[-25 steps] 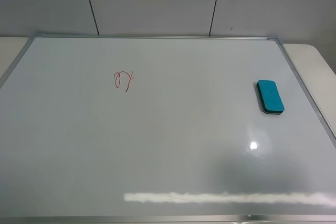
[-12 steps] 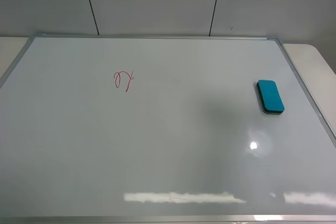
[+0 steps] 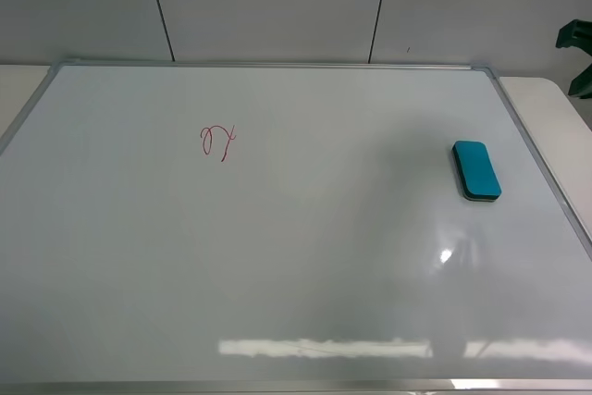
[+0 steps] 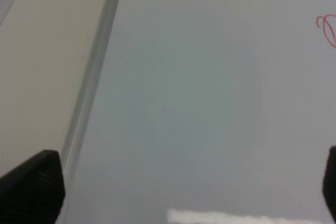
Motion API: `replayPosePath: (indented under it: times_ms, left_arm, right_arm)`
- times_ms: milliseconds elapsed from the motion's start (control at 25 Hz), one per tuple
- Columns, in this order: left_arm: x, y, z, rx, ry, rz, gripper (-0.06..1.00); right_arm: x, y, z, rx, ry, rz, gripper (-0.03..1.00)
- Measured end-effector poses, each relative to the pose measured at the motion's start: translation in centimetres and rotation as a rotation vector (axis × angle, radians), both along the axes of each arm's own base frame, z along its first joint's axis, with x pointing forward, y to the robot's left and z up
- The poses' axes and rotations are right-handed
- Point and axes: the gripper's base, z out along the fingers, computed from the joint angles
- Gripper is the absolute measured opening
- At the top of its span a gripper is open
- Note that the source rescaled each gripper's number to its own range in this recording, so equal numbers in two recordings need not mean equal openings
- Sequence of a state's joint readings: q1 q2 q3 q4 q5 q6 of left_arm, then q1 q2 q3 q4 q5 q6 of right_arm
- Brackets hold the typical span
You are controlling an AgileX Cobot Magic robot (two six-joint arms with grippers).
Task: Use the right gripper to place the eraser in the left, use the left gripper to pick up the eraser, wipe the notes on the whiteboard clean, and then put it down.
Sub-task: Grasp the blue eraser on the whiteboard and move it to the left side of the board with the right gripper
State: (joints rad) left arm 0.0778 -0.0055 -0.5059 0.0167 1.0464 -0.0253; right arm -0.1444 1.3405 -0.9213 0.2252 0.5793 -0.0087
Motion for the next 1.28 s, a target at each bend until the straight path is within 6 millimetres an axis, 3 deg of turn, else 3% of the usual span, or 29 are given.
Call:
replayPosePath:
  times_ms: [160,640,1280]
  left_arm:
    - [0.0,0.0,0.0,0.0,0.0,0.0,1.0]
    - [0.0,0.0,0.0,-0.002,0.0,-0.001,1.0]
    - [0.0,0.0,0.0,-0.002,0.0,-0.001,1.0]
  right_arm:
    - [1.3,-0.1,-0.7,-0.01,0.021,0.039,0.0]
    - [1.5,1.0,-1.7,-0.004,0.082,0.094,0.0]
    - [6.7,4.8,-11.2,-0.104,0.381,0.251,0.0]
